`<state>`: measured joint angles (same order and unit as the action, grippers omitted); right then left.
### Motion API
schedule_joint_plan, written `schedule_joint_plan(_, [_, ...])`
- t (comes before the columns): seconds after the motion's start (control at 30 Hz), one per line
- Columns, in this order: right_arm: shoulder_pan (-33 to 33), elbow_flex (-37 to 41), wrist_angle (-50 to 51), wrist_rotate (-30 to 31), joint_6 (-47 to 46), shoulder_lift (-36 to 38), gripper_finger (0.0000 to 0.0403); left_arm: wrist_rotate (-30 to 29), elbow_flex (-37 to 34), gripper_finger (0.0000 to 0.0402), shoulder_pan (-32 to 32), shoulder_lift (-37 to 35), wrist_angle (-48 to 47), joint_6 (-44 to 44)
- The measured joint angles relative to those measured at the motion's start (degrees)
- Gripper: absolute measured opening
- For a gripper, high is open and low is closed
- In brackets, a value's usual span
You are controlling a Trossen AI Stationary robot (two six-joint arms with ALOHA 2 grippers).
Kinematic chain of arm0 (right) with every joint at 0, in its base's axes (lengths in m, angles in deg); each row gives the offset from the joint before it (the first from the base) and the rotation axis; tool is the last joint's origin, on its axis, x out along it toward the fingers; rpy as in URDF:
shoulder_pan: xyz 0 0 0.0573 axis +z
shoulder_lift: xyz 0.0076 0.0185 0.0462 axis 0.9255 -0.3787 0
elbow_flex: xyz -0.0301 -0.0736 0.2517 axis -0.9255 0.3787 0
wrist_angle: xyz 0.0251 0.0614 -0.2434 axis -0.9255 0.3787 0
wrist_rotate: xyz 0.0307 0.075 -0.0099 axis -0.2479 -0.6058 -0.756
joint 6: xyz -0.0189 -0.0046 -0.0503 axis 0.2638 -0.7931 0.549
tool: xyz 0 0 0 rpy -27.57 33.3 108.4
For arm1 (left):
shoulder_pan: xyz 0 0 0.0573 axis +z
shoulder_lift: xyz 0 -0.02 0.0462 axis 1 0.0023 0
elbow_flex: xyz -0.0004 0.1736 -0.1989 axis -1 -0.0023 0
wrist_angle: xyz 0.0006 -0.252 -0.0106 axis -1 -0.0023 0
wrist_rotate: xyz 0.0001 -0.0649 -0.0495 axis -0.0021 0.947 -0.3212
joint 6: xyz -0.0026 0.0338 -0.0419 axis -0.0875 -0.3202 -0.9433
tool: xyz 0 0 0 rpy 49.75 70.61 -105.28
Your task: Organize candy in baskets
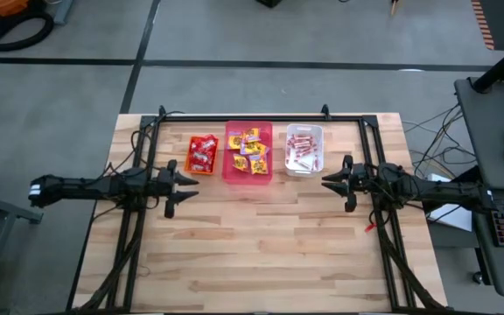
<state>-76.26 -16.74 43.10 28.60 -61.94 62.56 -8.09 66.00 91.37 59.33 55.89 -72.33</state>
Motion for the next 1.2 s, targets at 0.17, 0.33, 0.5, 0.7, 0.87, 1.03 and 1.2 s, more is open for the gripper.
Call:
schedule_joint_plan(0.17, [0.0, 0.0, 0.0, 0.0, 0.0, 0.0, 0.0079, 0.0, 0.0, 0.0151, 0.0, 0.4, 0.0, 0.0])
schedule_joint_plan(0.33, [-0.7, 0.1, 2.3, -0.1, -3.6, 5.2, 0.0079, 0.0, 0.0, 0.0151, 0.0, 0.4, 0.0, 0.0])
schedule_joint_plan(0.5, [-0.4, 0.1, 3.5, 6.2, -4.4, 9.9, 0.0079, 0.0, 0.0, 0.0151, 0.0, 0.4, 0.1, 0.0])
schedule_joint_plan(0.7, [0.4, 0.1, 3.1, 1.9, 0.5, 9.9, 0.0079, 0.0, 0.0, 0.0151, 0.0, 0.8, 0.1, 0.0])
schedule_joint_plan(0.87, [-1.3, 0.2, 1.9, -8.3, 9.7, 9.9, 0.0079, 0.0, 0.0, 0.0151, 0.0, 1.1, 0.1, 0.0])
schedule_joint_plan(1.03, [-1.1, 0.2, 1.7, -11.1, 15.8, 9.9, 0.0079, 0.0, 0.0, 0.0151, 0.0, 1.1, 0.2, 0.0])
schedule_joint_plan(1.2, [-1.3, 0.2, 1.5, -12.1, 20.0, 9.9, 0.0079, 0.0, 0.0, 0.0151, 0.0, 1.2, 0.3, 0.0])
